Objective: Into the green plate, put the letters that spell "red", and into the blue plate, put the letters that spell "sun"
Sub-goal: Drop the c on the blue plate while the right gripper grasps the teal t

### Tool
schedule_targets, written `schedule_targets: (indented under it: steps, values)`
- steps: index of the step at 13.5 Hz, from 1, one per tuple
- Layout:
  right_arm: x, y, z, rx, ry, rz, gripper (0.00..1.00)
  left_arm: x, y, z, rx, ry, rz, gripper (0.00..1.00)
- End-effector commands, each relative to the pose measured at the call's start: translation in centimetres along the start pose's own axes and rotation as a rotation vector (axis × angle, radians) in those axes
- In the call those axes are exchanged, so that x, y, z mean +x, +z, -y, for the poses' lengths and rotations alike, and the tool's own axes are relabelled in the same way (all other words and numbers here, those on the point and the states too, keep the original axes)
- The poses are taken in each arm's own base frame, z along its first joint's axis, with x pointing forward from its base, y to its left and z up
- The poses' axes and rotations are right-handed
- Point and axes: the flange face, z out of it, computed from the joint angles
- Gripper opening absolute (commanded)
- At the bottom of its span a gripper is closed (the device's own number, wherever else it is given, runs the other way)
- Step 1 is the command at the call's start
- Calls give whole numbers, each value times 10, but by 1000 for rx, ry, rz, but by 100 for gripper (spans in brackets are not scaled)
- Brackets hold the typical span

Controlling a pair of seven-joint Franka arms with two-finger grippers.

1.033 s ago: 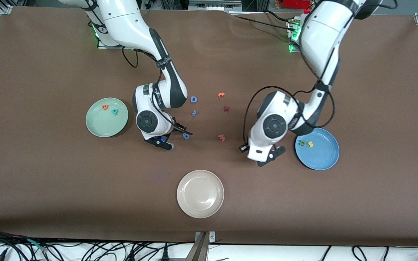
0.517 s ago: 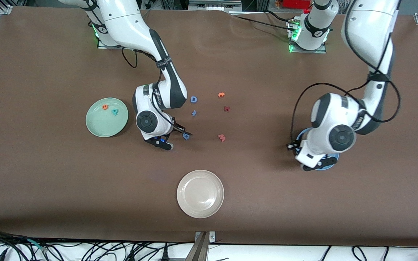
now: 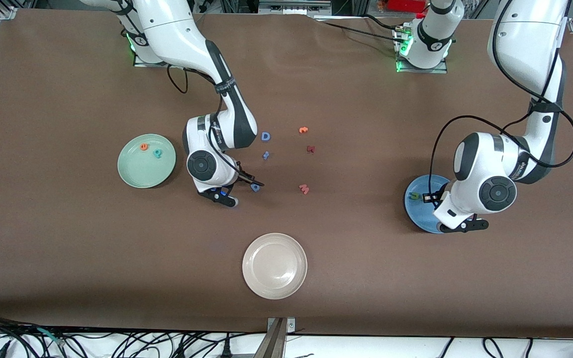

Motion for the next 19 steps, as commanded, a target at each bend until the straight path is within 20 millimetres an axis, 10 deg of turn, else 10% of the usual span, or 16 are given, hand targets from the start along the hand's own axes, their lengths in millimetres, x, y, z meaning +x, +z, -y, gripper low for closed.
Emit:
schedule_targets:
  steps: [1,3,7,12,19]
  values:
    - [-1,7,-2,9,1,5,45,11,2,11,11,24,-51,46]
    - [-1,8,-2,9,1,5,35,11,-5,13,9,36,-66,100]
    - [-1,8,-3,5,-2,4,12,1,-45,26,-18,43,-99,100]
    - [0,1,-4,1,-1,3,8,-69,-102,48,-114,107,-20,100]
    - [25,-103,-56,-38,-19,20,8,-141,-204,118,-141,179,41,100]
